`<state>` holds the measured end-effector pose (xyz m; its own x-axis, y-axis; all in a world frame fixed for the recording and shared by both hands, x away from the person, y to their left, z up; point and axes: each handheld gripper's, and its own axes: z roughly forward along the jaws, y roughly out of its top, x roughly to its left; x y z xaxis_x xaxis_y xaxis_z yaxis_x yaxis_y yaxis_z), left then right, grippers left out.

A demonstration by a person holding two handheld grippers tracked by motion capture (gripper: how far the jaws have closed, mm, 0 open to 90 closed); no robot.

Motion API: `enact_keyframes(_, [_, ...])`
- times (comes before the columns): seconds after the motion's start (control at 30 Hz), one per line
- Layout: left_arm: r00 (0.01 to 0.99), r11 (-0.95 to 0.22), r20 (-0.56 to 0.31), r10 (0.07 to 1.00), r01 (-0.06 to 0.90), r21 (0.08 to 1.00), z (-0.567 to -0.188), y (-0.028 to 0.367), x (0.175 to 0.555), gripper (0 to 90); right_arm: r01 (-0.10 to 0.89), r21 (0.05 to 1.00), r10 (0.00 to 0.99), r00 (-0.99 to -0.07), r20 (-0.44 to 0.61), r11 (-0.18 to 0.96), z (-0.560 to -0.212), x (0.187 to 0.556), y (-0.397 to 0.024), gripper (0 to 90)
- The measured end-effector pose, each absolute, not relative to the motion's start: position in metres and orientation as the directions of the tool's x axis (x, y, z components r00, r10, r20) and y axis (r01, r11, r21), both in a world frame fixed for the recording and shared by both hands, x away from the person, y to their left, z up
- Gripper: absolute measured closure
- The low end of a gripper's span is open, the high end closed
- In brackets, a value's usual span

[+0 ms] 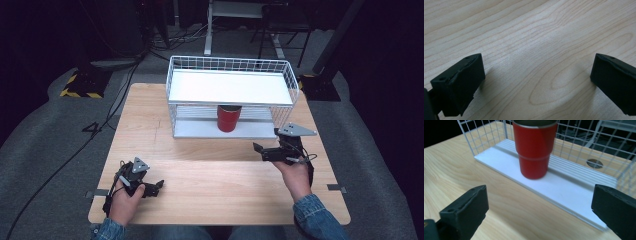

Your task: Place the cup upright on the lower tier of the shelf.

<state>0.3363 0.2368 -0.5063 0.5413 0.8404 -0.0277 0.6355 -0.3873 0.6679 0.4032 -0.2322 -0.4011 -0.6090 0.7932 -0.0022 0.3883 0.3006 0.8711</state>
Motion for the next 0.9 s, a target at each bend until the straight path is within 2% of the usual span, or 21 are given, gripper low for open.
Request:
enact_keyframes(0.1, [0.546,-0.392,-0.027,0.838,0.634,0.666,-0.506,0.237,0.337,0.0,0.407,0.859,0.79,-0.613,0.004,0.311,-0.403,0.397,-0.242,5.5])
enact_keyframes(0.37, [0.545,-0.392,-0.027,0.838,0.635,0.666,-0.506,0.237,0.337,0.0,0.419,0.862,0.802,-0.597,0.025,0.285,-0.407,0.381,-0.265,8.3])
enact_keyframes(0.47, [0.545,-0.391,-0.027,0.838,0.635,0.666,-0.506,0.237,0.337,0.0,0.42,0.858,0.798,-0.602,0.021,0.295,-0.409,0.377,-0.27,16.3])
enact_keyframes(0.73, [0.545,-0.392,-0.027,0.838,0.635,0.666,-0.506,0.237,0.337,0.0,0.448,0.848,0.812,-0.582,0.035,0.285,-0.421,0.364,-0.282,15.9])
enact_keyframes(0.9, [0.545,-0.391,-0.028,0.838,0.635,0.666,-0.506,0.237,0.337,0.0,0.474,0.82,0.829,-0.56,-0.001,0.321,-0.433,0.356,-0.289,15.8])
